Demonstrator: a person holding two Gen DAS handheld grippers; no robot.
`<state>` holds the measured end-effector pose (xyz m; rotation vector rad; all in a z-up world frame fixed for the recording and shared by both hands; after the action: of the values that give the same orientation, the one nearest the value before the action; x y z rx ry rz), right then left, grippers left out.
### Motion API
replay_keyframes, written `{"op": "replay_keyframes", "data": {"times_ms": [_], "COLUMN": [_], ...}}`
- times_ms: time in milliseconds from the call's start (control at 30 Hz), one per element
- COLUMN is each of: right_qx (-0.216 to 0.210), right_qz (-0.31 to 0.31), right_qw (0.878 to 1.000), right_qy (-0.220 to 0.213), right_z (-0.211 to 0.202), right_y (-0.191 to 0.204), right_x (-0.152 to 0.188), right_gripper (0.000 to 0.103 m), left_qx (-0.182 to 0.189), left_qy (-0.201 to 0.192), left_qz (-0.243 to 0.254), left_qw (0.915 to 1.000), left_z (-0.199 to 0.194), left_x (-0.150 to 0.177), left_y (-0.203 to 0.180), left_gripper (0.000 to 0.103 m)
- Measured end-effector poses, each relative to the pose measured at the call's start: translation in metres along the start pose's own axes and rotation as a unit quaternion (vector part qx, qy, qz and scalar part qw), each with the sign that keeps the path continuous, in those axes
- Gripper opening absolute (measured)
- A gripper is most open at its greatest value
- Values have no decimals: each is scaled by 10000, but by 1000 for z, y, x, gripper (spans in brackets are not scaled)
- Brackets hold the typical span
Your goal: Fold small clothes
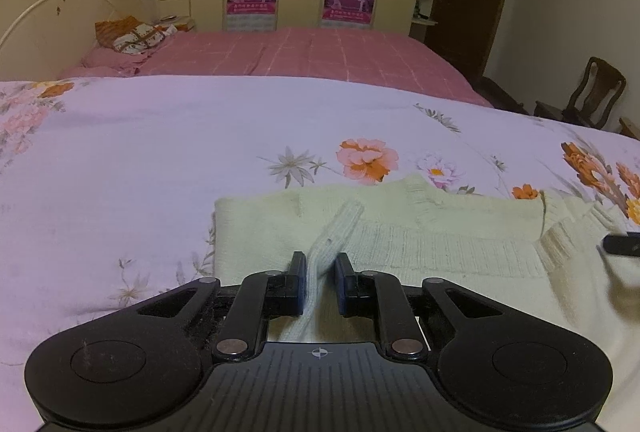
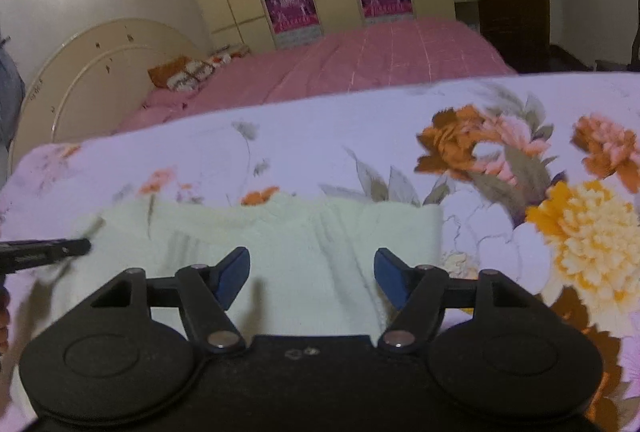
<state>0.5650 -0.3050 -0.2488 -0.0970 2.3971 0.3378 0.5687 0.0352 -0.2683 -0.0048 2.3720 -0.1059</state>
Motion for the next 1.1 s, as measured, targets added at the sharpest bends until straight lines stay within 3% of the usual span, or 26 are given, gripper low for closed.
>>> {"op": "replay_keyframes", "data": {"times_ms": [33, 67, 100, 167, 267, 700, 867, 933, 1000, 1033, 1067, 1100], "right_qx": [15, 64, 77, 99, 186, 455, 566, 695, 656, 624, 571, 471], "right_qz": [-130, -267, -383, -555, -703, -491, -439, -438, -300, -257, -175, -105], "right_qw": [9999, 9995, 9991, 9983, 9973, 9948, 9949, 9958, 9974, 9977, 9982, 9988], "right_qy": [97, 130, 138, 121, -42, -768, -704, -404, -59, 10, -7, -40], "right_z": [6, 7, 8, 6, -4, -35, -22, -9, 2, 4, 2, 1], "right_y": [4, 7, 11, 18, 23, 14, 10, 5, -3, -4, -6, -7], "right_x": [2, 3, 3, 1, -4, -30, -26, -19, -9, -6, -6, -7], "right_gripper": [46, 36, 32, 15, 10, 8, 8, 9, 13, 22, 29, 35], "left_qx": [-12, -15, -22, -59, -156, -417, -455, -295, -226, -167, -108, -56], "left_qy": [-11, -16, -29, -82, -201, -775, -486, -283, -258, -204, -154, -135], "left_qz": [-3, -13, -17, 11, 112, -248, -409, -364, -293, -261, -264, -286], "left_qw": [10000, 10000, 10000, 9999, 9996, 9958, 9969, 9985, 9990, 9993, 9995, 9995], "left_z": [-1, -1, -2, -5, -10, -30, -13, -7, -8, -6, -5, -4], "left_x": [0, -1, -1, -3, -6, -29, -20, -14, -11, -11, -11, -11], "left_y": [0, -1, -1, -3, -6, 11, 18, 14, 11, 10, 9, 8], "left_gripper": [15, 14, 6, 5, 5, 1, 1, 1, 2, 2, 7, 22]}}
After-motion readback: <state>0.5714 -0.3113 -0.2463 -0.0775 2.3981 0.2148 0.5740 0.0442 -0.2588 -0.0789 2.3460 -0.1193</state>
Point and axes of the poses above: each gripper's, at about its wrist camera, not at the fingertips, and z roughly the way its jaws point, y to its left, x to its underside, the point moved 9 cm from there along z, roughly the way its jaws point, and after that the axes turned 3 degrees about y, right-handed, at the moved point
